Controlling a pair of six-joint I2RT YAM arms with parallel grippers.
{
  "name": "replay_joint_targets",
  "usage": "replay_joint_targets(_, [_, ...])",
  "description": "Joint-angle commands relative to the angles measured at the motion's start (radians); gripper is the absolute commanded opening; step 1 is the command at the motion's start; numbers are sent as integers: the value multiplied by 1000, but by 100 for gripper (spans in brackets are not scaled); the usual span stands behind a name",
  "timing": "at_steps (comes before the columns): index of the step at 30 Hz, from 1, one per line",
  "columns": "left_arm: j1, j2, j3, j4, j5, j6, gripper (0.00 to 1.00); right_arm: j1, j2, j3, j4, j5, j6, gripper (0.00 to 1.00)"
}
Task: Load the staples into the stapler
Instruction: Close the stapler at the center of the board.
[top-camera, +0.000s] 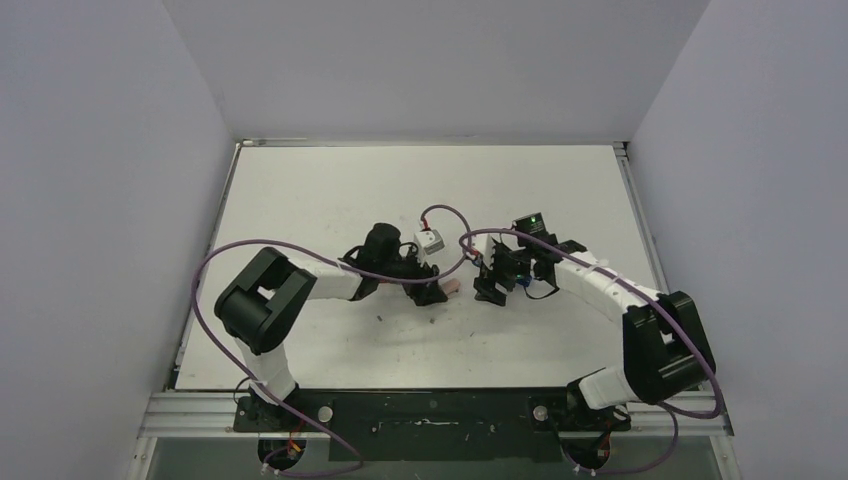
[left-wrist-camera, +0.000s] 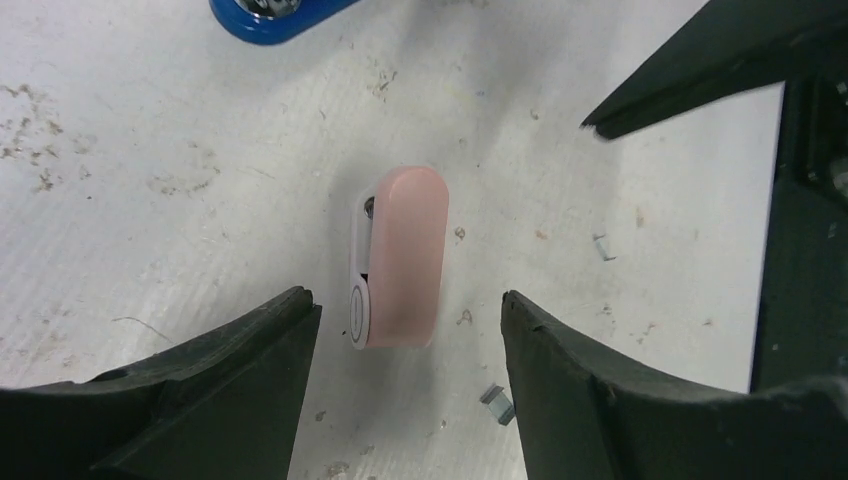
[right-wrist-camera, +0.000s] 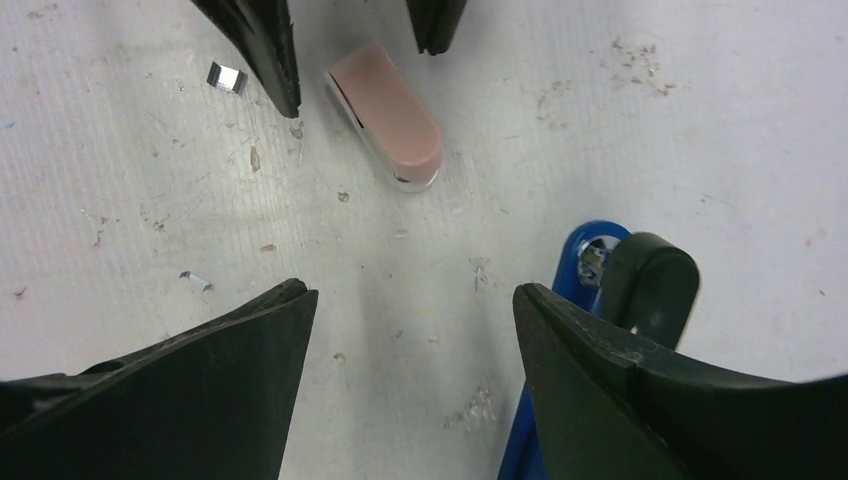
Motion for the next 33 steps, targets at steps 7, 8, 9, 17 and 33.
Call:
replay_joint_targets(7, [-109,22,64,-152,-225,247,62,-71,-118,38,-61,-62,20,72])
replay_joint_targets(8, [-112,25,64,-148,-233,251,61,-75,-121,37,-60,-64,26,72])
replay_joint_targets(9, [-113,30,64,-142,-234,253,59,-80,-124,36,-60,-68,32,72])
replay_joint_targets(17, [-128,43,65,-135,-246,276,40,-181,-130,86,-86,-137,136,73])
replay_joint_targets(33, [-135,11,-36,-50,-235,378,27,-275,-202,126,-54,-127,410,90])
